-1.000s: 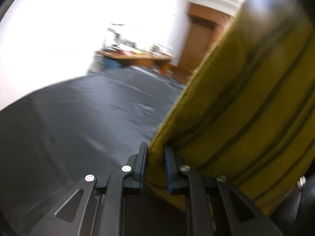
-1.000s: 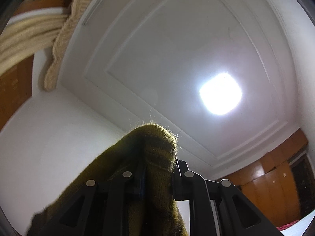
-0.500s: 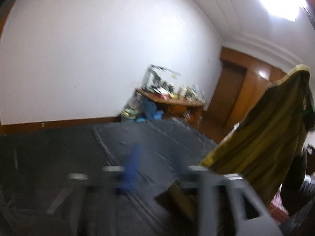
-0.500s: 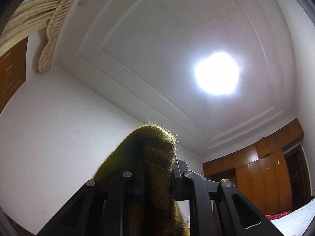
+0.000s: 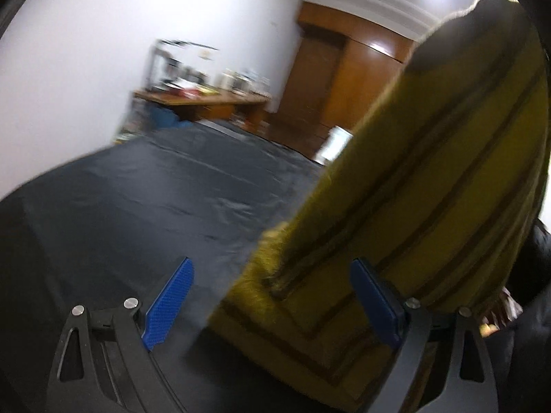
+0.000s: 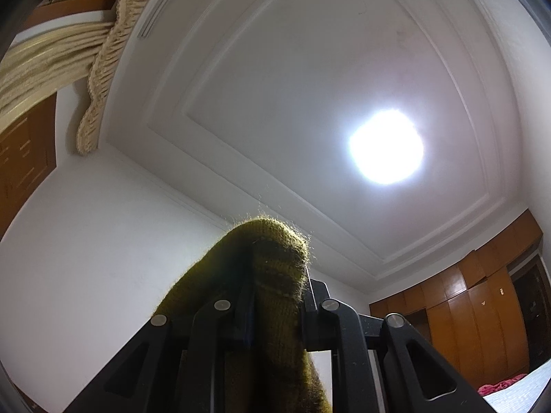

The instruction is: Fold clothes

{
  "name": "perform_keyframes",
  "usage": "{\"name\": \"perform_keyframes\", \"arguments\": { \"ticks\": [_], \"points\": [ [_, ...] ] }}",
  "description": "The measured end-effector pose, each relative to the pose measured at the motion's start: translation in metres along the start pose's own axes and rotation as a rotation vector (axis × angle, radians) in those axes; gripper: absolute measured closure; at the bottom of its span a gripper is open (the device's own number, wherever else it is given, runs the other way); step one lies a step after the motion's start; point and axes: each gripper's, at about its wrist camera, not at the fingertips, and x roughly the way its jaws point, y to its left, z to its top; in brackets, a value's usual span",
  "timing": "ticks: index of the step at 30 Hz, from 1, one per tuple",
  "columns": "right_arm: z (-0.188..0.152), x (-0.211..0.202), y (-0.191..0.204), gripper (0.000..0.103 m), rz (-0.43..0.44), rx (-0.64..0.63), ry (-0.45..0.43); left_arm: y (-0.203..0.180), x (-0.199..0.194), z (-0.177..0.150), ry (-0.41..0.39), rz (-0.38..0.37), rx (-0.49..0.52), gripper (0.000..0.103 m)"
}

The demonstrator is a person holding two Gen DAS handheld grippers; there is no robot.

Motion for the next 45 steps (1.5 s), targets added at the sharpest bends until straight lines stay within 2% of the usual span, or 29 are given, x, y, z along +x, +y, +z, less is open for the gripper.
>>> {"name": "perform_keyframes", "arguments": {
  "ticks": [3, 7, 9, 11, 12, 16, 20, 24, 26, 32, 38, 41, 45],
  "points": [
    [0.004, -0.004, -0.002, 0.085, 0.002, 0.002, -0.014, -0.002, 0.013, 0.004, 0.033, -0.111, 0.035, 0.009],
    [0.012, -0.005, 0.006, 0.085, 0.002, -0.015, -0.034, 0.001, 0.023, 0.009, 0.046, -0.237, 0.029, 0.012],
    [0.013, 0.001, 0.012, 0.085, -0.001, -0.031, -0.040, -0.002, 0.030, 0.008, 0.067, -0.239, 0.041, 0.032],
    [0.010, 0.004, 0.013, 0.085, -0.001, -0.047, -0.036, -0.008, 0.038, 0.005, 0.097, -0.200, 0.064, 0.070],
    [0.008, 0.006, 0.014, 0.085, -0.001, -0.050, -0.031, -0.012, 0.040, 0.002, 0.113, -0.176, 0.075, 0.084],
    [-0.001, 0.011, 0.010, 0.085, -0.013, -0.053, 0.006, -0.015, 0.036, -0.005, 0.110, -0.070, 0.071, 0.086],
    [-0.009, 0.018, 0.003, 0.085, -0.048, -0.059, 0.043, -0.022, -0.010, -0.011, 0.041, 0.098, 0.004, 0.087],
    [-0.017, 0.026, -0.005, 0.085, -0.084, -0.065, 0.080, -0.026, -0.074, -0.003, -0.121, 0.312, -0.105, 0.087],
    [-0.022, 0.029, -0.008, 0.085, -0.102, -0.069, 0.098, -0.032, -0.114, 0.003, -0.230, 0.405, -0.155, 0.087],
    [-0.036, 0.036, -0.017, 0.085, -0.129, -0.045, 0.159, -0.076, -0.234, 0.011, -0.552, 0.647, -0.206, 0.087],
    [-0.054, 0.040, -0.013, 0.085, -0.084, 0.032, 0.249, -0.142, -0.316, 0.000, -0.812, 0.857, -0.194, 0.087],
    [-0.063, 0.041, -0.009, 0.085, -0.041, 0.079, 0.300, -0.178, -0.342, -0.008, -0.893, 0.949, -0.165, 0.088],
    [-0.071, 0.039, -0.006, 0.085, 0.021, 0.126, 0.355, -0.210, -0.377, -0.019, -0.979, 0.999, -0.170, 0.087]
  ]
}}
